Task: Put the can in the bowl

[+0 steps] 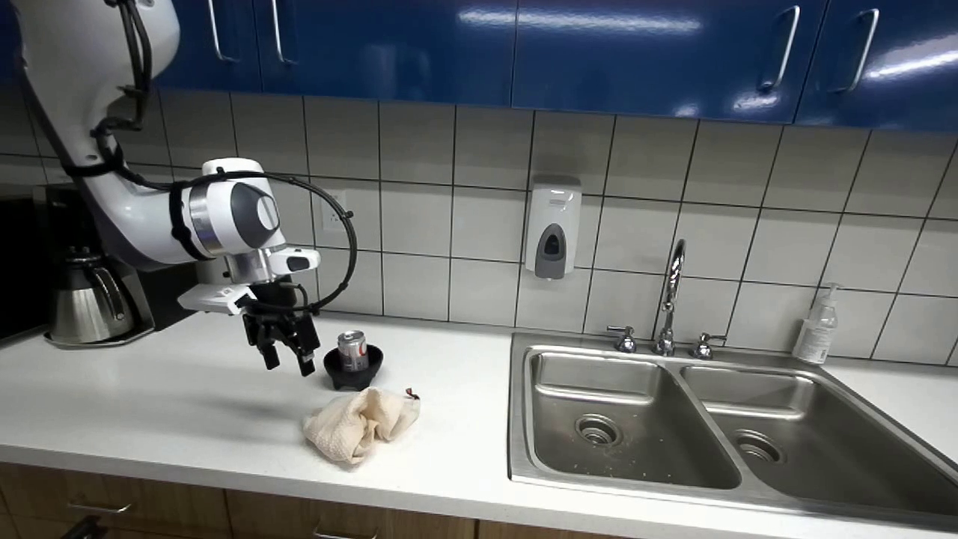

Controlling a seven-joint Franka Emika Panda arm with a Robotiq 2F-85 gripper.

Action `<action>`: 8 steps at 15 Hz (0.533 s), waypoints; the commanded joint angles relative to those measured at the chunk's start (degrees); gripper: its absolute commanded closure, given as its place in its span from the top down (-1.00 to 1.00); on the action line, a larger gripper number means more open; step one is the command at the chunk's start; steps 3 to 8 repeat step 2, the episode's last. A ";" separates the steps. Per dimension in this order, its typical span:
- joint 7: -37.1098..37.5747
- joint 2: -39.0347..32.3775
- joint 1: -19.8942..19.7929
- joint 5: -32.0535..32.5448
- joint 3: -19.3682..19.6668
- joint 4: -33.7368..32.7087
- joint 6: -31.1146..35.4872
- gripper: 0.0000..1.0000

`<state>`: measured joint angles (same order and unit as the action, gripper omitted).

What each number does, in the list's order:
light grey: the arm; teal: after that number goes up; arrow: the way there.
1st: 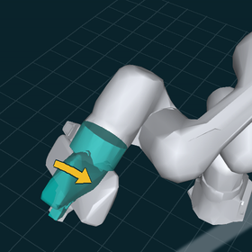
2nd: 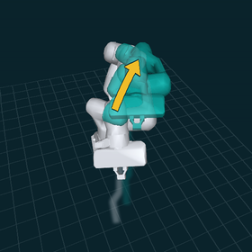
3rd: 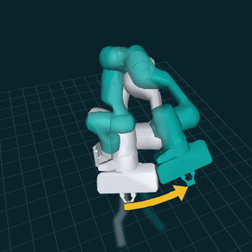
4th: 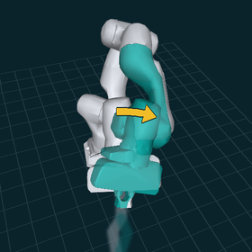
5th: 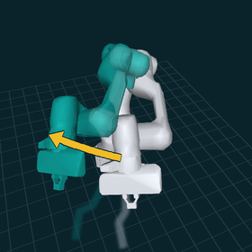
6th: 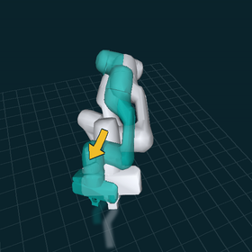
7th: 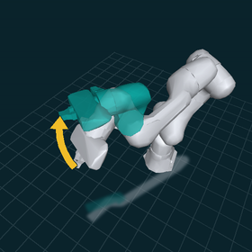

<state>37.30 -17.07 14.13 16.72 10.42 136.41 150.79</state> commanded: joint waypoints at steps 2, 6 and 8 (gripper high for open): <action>0.34 0.33 -1.17 0.57 -1.09 0.10 -0.15 1.00; 0.34 0.33 -1.17 0.57 -1.09 0.10 -0.15 1.00; 0.34 0.33 -1.17 0.57 -1.09 0.10 -0.15 1.00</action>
